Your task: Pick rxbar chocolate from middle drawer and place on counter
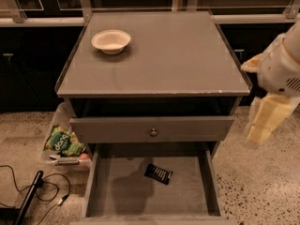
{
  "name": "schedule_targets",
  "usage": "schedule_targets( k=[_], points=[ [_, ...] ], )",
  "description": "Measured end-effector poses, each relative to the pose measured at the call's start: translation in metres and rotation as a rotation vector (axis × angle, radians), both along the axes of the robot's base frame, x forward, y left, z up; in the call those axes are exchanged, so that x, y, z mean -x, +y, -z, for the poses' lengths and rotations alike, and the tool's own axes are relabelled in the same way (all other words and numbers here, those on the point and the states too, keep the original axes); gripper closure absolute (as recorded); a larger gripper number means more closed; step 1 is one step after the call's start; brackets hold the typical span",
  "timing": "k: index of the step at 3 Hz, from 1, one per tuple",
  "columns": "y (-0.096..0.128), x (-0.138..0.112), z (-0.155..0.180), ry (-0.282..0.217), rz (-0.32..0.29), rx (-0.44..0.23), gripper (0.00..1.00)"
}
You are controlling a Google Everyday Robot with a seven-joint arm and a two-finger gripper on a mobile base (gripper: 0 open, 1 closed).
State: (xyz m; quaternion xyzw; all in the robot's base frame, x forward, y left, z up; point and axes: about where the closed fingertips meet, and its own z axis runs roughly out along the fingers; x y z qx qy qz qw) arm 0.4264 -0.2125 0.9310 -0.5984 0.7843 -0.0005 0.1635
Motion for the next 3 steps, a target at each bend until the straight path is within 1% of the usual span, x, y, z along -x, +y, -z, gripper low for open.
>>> schedule_targets(
  k=[1, 2, 3],
  points=[
    [0.017, 0.011, 0.065, 0.035, -0.018, -0.038, 0.0],
    [0.034, 0.022, 0.143, 0.073, -0.036, -0.108, 0.0],
    [0.045, 0.028, 0.22, 0.134, -0.041, -0.134, 0.0]
  ],
)
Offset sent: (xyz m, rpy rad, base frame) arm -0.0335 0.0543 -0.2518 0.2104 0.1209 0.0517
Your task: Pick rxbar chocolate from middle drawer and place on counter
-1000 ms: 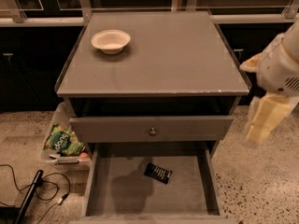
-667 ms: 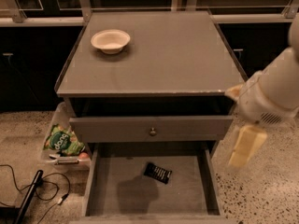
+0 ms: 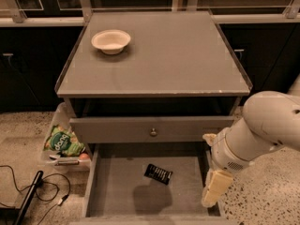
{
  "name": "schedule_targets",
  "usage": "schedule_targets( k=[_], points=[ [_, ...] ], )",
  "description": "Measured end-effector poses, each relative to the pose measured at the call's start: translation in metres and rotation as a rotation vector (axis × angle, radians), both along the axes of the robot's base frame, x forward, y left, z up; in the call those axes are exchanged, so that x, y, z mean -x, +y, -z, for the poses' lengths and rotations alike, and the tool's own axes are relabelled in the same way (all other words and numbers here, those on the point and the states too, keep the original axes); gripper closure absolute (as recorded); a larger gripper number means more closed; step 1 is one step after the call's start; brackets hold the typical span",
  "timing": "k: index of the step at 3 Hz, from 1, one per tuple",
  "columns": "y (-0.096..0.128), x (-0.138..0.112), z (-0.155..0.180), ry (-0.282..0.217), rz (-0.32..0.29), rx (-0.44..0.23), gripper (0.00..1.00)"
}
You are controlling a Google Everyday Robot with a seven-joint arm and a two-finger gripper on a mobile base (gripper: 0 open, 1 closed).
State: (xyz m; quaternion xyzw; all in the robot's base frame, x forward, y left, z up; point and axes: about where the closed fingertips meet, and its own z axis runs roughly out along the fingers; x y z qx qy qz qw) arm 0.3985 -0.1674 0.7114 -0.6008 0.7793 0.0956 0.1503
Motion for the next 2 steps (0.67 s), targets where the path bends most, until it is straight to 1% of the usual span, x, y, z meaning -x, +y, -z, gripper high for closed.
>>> schedule_targets(
  k=[1, 2],
  points=[
    [0.0, 0.0, 0.0, 0.0, 0.0, 0.0, 0.0],
    [0.003, -0.004, 0.021, -0.004, -0.006, -0.025, 0.0]
  ],
)
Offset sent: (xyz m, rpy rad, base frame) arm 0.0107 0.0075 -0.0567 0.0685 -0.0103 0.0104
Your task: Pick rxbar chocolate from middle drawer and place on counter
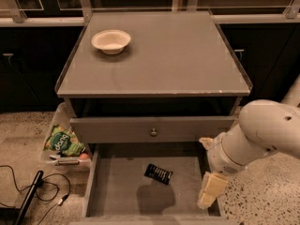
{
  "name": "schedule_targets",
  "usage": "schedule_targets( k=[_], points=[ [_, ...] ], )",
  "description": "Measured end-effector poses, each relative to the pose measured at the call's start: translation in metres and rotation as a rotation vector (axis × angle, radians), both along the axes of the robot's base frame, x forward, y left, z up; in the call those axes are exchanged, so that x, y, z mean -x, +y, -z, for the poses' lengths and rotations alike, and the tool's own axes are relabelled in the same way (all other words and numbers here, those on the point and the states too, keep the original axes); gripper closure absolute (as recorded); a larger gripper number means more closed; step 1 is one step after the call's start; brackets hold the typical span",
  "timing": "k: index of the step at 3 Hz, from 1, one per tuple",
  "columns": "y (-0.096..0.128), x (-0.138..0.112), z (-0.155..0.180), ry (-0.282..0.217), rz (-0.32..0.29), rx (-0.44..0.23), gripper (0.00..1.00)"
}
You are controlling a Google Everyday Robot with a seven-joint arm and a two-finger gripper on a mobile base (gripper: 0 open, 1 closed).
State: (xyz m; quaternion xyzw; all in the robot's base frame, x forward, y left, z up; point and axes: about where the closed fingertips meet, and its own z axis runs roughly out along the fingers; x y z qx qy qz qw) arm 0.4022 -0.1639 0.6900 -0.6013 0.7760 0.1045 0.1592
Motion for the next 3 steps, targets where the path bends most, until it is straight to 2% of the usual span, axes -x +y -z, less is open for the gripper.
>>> schedule_targets(
  k=[1, 2, 3],
  points=[
    [0.003, -0.017, 0.058, -0.017, -0.012, -0.06, 0.0],
    [0.006, -0.047, 0.109, -0.096, 0.007, -0.196, 0.0],
    [0.004, -0.065, 0.151, -0.156, 0.01, -0.316, 0.0]
  ],
)
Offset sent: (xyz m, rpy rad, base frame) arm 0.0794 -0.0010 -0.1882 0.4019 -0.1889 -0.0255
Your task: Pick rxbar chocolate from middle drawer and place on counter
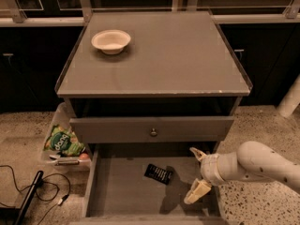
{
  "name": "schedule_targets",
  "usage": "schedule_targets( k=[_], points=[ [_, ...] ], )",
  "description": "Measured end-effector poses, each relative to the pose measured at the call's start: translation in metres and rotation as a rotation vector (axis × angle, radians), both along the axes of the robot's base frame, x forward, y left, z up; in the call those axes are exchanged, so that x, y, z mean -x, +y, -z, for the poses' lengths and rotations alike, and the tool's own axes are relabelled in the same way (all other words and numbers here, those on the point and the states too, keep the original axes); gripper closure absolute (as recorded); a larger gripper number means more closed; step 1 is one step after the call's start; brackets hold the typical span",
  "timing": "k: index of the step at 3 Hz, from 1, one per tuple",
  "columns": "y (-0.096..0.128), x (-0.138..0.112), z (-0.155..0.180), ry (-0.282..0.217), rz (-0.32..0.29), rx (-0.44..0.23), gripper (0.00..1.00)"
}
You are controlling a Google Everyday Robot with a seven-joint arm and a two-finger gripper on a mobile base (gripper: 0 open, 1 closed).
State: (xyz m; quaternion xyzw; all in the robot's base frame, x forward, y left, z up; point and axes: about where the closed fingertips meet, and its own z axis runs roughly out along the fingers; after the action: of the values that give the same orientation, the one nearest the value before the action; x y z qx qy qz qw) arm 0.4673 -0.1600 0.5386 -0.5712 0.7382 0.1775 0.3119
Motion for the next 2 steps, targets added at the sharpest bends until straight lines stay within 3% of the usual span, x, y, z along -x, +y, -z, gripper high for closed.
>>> schedule_targets(
  k=[1, 2],
  points=[
    [0.0018, -0.0027, 0.0449, 0.013, -0.009, -0.073, 0.0],
    [0.0018, -0.0027, 0.0449, 0.013, -0.009, -0.073, 0.0]
  ],
)
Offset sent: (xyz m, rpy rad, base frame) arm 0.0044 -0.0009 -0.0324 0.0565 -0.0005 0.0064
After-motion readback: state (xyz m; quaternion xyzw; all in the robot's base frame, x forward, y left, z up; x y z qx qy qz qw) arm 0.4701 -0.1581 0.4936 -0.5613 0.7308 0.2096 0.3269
